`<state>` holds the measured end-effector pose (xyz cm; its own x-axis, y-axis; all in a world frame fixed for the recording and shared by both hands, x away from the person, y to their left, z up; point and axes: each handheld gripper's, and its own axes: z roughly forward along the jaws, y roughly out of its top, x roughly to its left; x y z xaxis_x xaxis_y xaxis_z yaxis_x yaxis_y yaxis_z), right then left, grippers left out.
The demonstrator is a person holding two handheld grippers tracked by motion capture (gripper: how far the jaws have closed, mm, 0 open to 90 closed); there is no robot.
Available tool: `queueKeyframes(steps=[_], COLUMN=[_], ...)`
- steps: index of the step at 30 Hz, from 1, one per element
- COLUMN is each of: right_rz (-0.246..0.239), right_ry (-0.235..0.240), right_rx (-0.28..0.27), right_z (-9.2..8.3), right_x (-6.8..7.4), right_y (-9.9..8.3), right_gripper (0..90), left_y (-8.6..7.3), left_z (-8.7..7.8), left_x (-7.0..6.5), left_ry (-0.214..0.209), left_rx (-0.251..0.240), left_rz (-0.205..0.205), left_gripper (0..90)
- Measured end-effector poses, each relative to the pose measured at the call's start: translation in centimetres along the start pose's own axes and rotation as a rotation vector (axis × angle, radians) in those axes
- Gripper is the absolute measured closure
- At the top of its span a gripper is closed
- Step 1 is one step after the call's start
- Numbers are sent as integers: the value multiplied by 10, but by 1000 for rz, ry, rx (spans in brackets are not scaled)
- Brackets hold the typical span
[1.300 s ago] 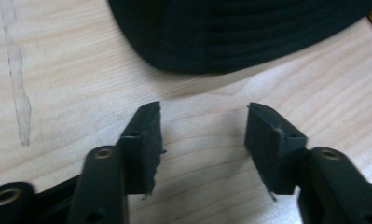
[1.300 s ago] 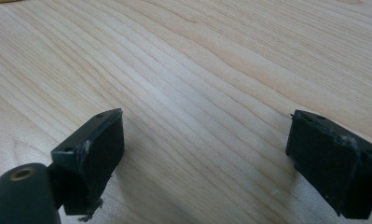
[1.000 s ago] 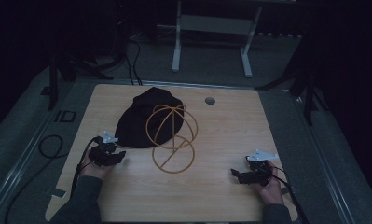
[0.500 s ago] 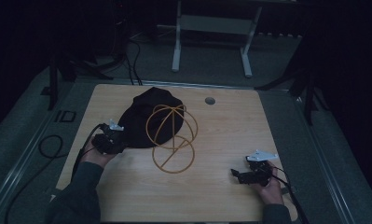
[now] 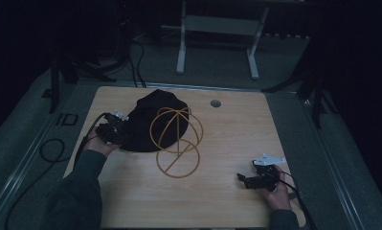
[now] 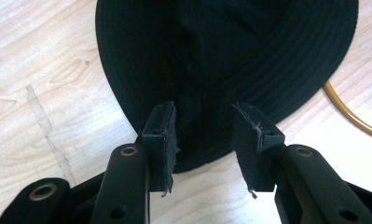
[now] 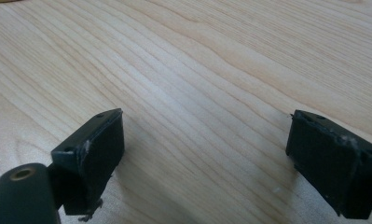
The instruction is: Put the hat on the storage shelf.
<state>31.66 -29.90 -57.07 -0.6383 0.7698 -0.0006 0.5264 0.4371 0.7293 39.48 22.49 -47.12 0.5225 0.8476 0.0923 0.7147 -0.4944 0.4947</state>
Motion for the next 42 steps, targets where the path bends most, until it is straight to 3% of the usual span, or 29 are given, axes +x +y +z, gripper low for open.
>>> queueKeyframes(steps=[11, 18, 32, 38, 42], right_rz=[0, 0, 0, 0, 0], right_ry=[0, 0, 0, 0, 0], right_rx=[0, 0, 0, 0, 0], right_z=[0, 0, 0, 0, 0], right_x=[0, 0, 0, 0, 0], right_y=[0, 0, 0, 0, 0], right_gripper=[112, 111, 112, 112, 112], left_y=[25, 46, 65, 73, 76], left_z=[5, 13, 30, 37, 41], left_x=[8, 8, 6, 3, 5], left_ry=[-18, -25, -17, -15, -33], left_rx=[54, 116, 216, 228, 222], left_rz=[20, 46, 88, 100, 83], left_gripper=[590, 590, 600, 600, 603])
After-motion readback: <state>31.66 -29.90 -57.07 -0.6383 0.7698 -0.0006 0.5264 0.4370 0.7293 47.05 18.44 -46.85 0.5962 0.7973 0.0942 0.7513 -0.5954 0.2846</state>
